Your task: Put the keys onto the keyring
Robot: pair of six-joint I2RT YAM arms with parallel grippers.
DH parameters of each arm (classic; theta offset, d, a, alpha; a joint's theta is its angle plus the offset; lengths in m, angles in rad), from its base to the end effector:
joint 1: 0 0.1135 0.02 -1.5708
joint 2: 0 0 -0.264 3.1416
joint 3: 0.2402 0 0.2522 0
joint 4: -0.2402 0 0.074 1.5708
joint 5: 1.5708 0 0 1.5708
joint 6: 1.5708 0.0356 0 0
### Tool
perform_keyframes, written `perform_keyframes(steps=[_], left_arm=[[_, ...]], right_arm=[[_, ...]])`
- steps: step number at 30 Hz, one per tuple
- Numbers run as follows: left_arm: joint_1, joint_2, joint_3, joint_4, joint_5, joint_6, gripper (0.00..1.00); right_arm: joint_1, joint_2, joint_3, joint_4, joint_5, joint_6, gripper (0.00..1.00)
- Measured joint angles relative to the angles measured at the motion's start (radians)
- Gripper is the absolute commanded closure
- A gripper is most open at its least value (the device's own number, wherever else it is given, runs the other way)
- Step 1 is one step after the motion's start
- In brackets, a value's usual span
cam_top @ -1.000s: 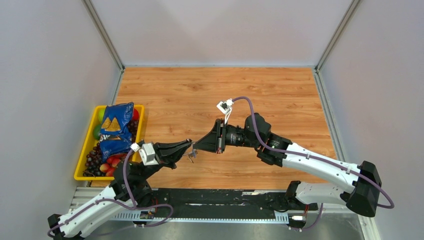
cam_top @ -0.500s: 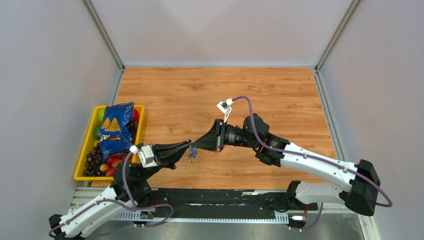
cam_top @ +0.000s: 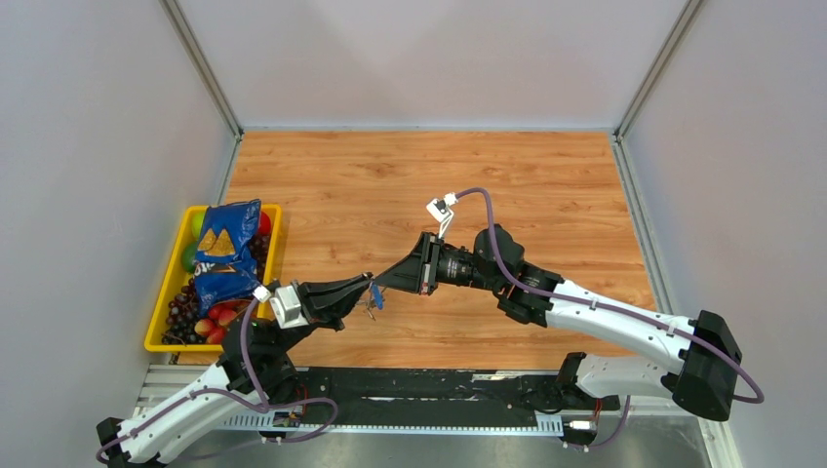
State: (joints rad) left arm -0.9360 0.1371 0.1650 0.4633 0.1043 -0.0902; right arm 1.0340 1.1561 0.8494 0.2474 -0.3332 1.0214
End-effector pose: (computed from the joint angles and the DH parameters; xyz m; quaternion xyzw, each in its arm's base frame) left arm 0.0552 -0.0812 0.2680 0.2514 0.4497 -0.4439 0.7332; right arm 0.1295 0.2403 0.3320 -0.1182 0.7170 0.6414 0.2462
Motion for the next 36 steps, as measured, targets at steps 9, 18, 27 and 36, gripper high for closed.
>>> perform_keyframes(steps=[9, 18, 27, 36], left_arm=[[0.0, 0.0, -0.006, 0.008, -0.001, 0.008, 0.99], [0.0, 0.0, -0.009, 0.011, -0.01, 0.011, 1.0], [0.001, 0.0, -0.01, 0.013, -0.012, 0.011, 1.0], [0.001, 0.0, -0.013, 0.022, -0.011, 0.012, 1.0]], right_arm=[[0.013, 0.008, 0.0, 0.017, 0.011, 0.037, 1.0], [0.024, 0.032, 0.0, 0.035, 0.017, 0.06, 1.0], [0.027, 0.034, 0.003, 0.042, 0.033, 0.063, 1.0], [0.03, 0.034, 0.009, 0.042, 0.048, 0.067, 1.0]])
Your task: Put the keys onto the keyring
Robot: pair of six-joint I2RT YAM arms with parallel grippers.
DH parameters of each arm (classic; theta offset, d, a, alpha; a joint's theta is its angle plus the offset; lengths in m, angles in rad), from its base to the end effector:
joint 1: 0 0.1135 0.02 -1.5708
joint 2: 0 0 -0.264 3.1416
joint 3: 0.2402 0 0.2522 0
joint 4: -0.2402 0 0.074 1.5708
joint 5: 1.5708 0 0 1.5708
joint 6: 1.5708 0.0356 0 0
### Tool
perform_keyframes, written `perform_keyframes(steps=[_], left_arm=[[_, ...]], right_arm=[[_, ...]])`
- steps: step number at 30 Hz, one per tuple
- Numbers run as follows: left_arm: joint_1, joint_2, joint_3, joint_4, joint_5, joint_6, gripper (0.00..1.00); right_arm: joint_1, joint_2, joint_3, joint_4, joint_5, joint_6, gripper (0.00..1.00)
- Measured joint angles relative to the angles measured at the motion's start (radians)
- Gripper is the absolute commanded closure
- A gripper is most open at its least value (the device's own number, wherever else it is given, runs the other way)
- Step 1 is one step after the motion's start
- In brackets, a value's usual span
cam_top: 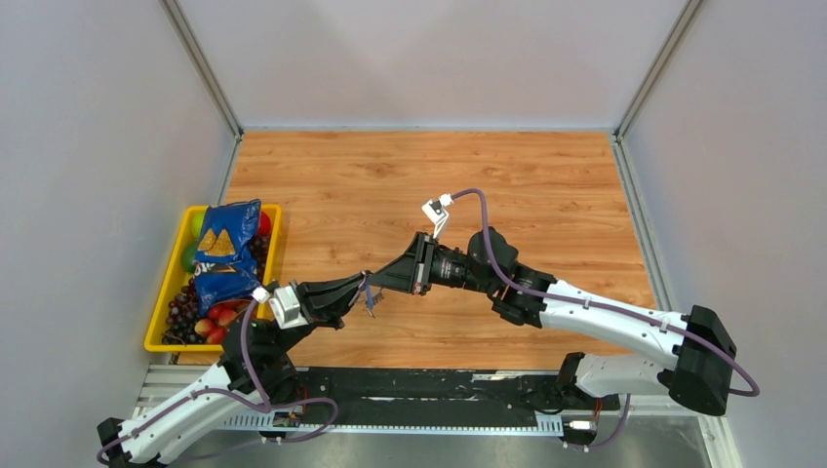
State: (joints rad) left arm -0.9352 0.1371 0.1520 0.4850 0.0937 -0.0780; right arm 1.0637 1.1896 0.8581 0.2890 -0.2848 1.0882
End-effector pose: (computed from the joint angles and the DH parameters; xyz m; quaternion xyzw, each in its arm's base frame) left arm 0.0558 -0.0813 0.2657 0.2485 0.4468 -0.4377 0.7396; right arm 0.1277 0.2505 0.3310 -0.0894 0.7158 0.6514 0.2351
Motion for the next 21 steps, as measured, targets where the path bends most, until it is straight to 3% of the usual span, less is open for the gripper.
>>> perform_keyframes(steps=[21], left_arm=[[0.002, 0.002, 0.0, 0.058, 0.024, 0.002, 1.0]], right_arm=[[0.0, 0.001, 0.062, -0.006, 0.021, -0.009, 1.0]])
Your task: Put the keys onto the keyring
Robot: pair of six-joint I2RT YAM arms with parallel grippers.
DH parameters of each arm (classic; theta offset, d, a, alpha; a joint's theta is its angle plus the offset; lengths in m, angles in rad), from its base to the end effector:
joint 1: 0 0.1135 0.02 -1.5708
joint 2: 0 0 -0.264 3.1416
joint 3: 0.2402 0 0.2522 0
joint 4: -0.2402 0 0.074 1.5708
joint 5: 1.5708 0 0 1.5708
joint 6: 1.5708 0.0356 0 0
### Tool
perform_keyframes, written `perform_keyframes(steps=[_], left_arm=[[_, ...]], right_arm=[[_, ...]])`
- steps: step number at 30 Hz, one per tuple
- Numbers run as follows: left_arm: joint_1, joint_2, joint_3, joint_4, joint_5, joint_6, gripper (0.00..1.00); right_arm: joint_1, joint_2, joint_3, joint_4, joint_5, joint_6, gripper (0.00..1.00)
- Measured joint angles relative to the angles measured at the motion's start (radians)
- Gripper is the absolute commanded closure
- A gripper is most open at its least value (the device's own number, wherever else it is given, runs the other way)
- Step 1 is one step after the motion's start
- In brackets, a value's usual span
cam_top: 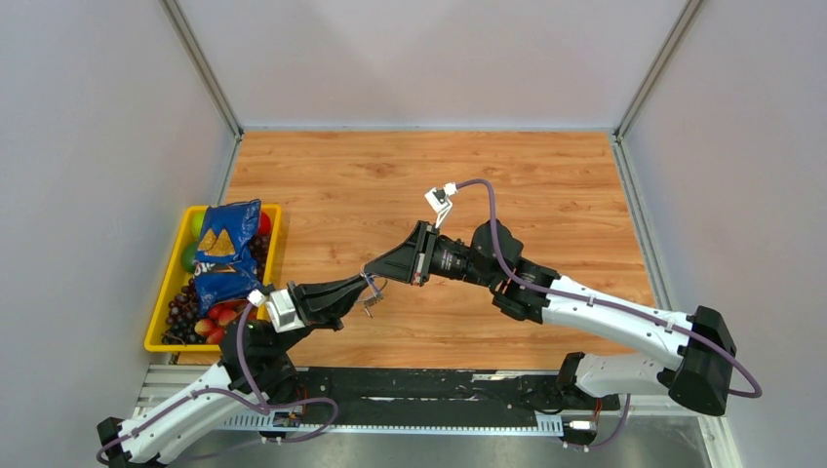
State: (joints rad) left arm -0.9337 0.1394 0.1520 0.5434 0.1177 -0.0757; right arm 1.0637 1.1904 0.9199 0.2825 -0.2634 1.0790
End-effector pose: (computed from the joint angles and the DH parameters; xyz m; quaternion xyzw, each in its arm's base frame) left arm 0.0535 -0.0794 0.2710 0.2485 0.4197 -0.4469 0.7499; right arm 0.1291 0.2514 0.3523 -0.0881 0.6975 0.6632 0.2567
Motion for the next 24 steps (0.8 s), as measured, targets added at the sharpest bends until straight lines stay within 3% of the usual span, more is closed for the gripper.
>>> perform_keyframes(steps=[15, 24], left_arm=[[-0.001, 0.019, 0.0, -0.03, 0.012, 0.0, 0.99], [-0.001, 0.011, 0.0, -0.04, 0.001, 0.0, 0.99]], right_arm=[[0.026, 0.006, 0.044, 0.005, 0.006, -0.011, 1.0], [0.031, -0.127, 0.008, -0.045, 0.042, -0.076, 1.0]])
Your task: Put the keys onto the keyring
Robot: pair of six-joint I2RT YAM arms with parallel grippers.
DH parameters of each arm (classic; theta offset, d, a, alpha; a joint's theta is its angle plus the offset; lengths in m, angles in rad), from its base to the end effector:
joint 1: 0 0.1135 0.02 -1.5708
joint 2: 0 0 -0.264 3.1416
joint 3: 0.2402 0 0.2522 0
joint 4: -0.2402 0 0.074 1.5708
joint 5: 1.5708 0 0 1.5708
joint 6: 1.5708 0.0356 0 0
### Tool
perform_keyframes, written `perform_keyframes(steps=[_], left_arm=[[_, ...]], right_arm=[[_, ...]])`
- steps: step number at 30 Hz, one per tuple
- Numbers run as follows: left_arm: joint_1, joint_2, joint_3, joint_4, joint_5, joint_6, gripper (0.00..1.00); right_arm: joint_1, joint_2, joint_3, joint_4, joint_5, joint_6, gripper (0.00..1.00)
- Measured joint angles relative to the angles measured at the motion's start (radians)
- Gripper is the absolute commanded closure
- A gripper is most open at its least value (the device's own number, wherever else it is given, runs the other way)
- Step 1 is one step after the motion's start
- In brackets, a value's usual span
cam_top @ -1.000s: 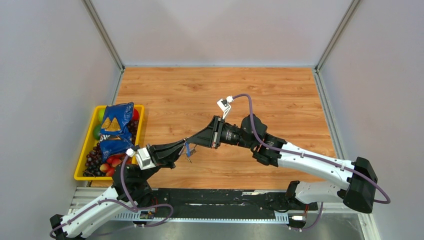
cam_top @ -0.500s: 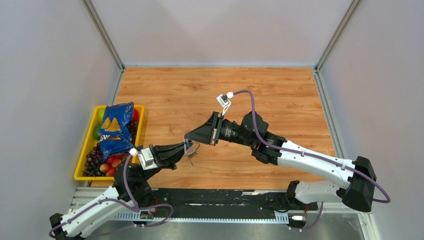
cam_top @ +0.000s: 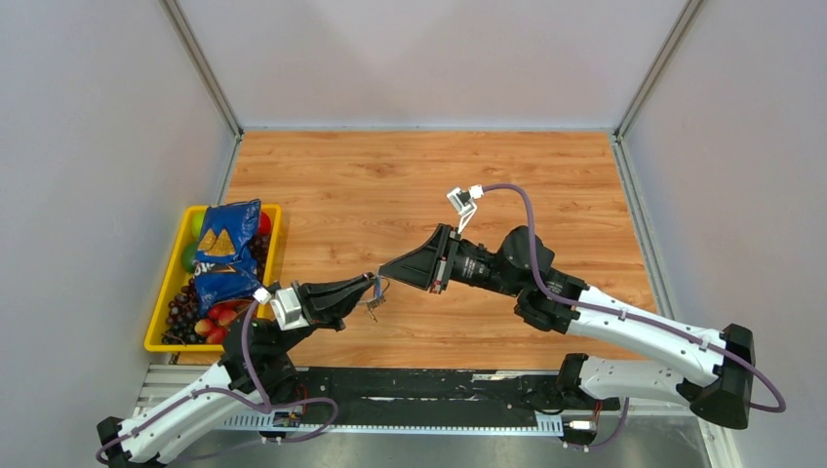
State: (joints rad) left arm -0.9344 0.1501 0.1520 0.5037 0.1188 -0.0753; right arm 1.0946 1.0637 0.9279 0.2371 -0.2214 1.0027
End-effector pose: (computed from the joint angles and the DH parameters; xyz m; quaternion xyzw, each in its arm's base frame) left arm 0.0557 -0.0825 0.2664 0.2576 0.4395 -0.4423 0.7381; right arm 0.1080 0.2265 0.3816 -0.1125 0.6618 0.6761 0.3036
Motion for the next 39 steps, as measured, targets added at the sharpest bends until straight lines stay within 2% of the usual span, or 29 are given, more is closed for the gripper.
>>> perform_keyframes(steps=[17, 39], left_arm=[[0.0, -0.04, 0.0, -0.006, -0.019, 0.0, 0.99], [0.0, -0.042, -0.002, -0.005, -0.014, 0.0, 0.99]], right_arm=[[0.038, -0.006, -0.109, -0.012, -0.021, -0.02, 1.0], [0.056, 0.08, -0.11, 0.053, 0.04, 0.036, 1.0]])
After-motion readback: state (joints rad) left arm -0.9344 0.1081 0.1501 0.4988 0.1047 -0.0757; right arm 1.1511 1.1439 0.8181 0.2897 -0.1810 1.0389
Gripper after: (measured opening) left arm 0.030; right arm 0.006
